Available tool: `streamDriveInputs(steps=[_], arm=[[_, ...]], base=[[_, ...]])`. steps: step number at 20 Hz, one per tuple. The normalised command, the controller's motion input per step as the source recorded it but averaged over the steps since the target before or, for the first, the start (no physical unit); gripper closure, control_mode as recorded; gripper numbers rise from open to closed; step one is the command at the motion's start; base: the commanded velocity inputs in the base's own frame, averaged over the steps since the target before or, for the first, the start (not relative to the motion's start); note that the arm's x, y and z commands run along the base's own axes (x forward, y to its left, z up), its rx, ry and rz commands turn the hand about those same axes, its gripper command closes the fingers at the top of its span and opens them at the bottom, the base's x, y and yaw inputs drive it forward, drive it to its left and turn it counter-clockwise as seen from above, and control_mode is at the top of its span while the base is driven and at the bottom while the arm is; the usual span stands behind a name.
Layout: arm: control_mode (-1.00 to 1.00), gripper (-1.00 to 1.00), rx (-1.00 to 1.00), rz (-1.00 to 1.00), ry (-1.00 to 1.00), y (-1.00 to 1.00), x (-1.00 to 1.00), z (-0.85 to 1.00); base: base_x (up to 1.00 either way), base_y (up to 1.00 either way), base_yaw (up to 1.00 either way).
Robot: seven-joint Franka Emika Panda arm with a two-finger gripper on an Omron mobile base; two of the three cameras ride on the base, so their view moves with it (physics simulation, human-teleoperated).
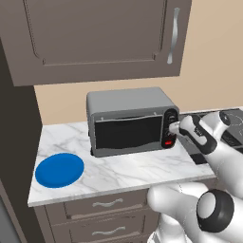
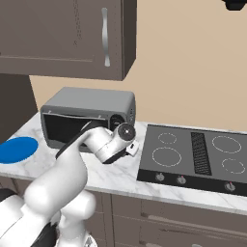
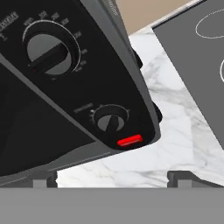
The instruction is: Pick up the bagel from the plate, place it on the toaster oven rack, close the door, and set the timer.
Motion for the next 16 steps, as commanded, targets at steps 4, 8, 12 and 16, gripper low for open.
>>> streamDriveInputs(steps=[4, 8, 12, 16], arm=[[-1.0, -1.0, 0.0, -0.1, 0.01, -0.01, 0.16, 0.06], [-1.0, -1.0, 0.0, -0.09, 0.07, -0.05, 0.22, 0.02], [-1.0, -1.0, 0.0, -0.04, 0.05, -0.14, 0.13, -0.01], [-1.0, -1.0, 0.0, 0.0, 0.01, -0.15, 0.09, -0.03]], base=[[0.0, 0.0, 0.0], [0.0, 0.0, 0.0], [0.0, 0.0, 0.0], [0.0, 0.0, 0.0]])
